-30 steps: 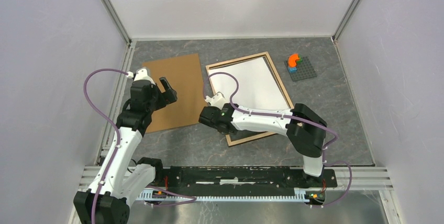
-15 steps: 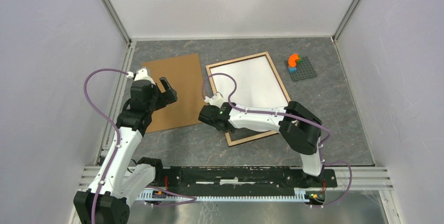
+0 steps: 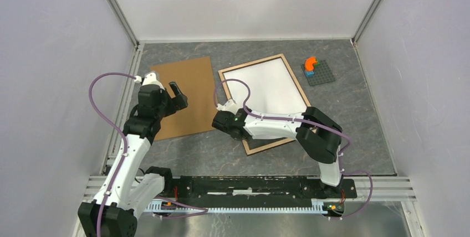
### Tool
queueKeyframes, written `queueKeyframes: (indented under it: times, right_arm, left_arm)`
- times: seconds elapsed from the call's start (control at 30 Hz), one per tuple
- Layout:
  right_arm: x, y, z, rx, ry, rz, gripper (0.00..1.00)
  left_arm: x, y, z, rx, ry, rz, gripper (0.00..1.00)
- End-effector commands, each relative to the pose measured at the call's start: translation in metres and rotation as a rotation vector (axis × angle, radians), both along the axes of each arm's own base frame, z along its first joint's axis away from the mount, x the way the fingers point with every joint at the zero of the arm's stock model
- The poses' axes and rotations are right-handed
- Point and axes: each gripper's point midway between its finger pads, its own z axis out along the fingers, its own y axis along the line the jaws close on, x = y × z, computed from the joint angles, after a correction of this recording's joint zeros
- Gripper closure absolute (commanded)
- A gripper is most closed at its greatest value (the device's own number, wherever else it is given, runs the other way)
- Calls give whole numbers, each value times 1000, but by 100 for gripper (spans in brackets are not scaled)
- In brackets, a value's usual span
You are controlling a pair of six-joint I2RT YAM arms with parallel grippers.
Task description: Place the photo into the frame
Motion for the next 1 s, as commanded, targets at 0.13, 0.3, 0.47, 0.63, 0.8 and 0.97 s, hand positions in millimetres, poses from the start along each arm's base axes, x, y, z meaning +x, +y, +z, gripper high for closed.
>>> queueKeyframes:
  times: [0.13,0.3,0.47,0.63,0.8,0.97]
  right_arm:
    - [-21,42,69,235,32,154,9]
    - [-19,88,97,591,83,300,2]
    - [-3,145,115,1087,177,344,2]
    - [33,167,106,1255,240,260,2]
    - [63,164,81,1291,164,169,2]
    - [78,171,47,1323,246,75,2]
  left_arm:
    - [10,6,13,24,-38,15,0]
    - [11,36,5,76,29,196,0]
    - [12,84,-19,-19,133,404,0]
    - [16,138,-47,-54,200,581,0]
    - [36,152,-70,-177,248,587,0]
    - [58,163,-78,-174,229,473,0]
